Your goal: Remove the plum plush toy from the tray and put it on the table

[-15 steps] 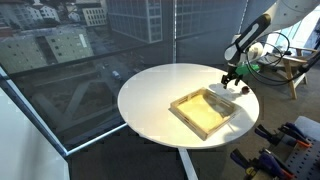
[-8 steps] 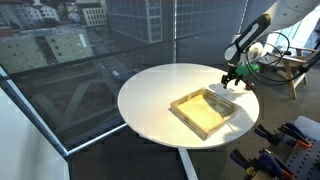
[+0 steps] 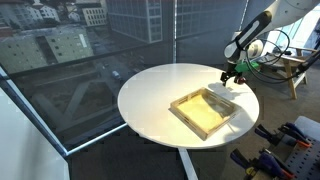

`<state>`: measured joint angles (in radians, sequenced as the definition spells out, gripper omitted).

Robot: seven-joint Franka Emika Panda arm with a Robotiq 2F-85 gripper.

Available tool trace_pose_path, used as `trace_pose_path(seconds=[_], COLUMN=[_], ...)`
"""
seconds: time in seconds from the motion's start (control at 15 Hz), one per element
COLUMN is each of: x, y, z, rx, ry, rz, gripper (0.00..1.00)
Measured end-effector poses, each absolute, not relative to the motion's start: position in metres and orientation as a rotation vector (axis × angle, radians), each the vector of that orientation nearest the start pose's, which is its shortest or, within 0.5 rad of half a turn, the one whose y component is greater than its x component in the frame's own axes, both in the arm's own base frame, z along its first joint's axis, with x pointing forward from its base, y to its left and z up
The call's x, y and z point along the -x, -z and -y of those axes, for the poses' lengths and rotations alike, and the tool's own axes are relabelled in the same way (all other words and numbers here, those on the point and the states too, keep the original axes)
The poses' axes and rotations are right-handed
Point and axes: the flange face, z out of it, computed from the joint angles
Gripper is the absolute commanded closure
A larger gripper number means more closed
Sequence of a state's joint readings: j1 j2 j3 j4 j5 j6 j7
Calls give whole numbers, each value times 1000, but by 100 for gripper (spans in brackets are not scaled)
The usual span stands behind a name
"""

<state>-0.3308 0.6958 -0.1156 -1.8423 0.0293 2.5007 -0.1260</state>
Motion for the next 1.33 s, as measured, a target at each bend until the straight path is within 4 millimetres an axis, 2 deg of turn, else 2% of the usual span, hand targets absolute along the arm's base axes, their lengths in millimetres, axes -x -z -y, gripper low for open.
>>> trace_pose_path(seconds=[0.8,1.33], x=[-584,-581], y=[-187,-211], z=[270,253], rx=[3145,3134], ry=[-33,-84], rz=[-499,-439], gripper=[0,0])
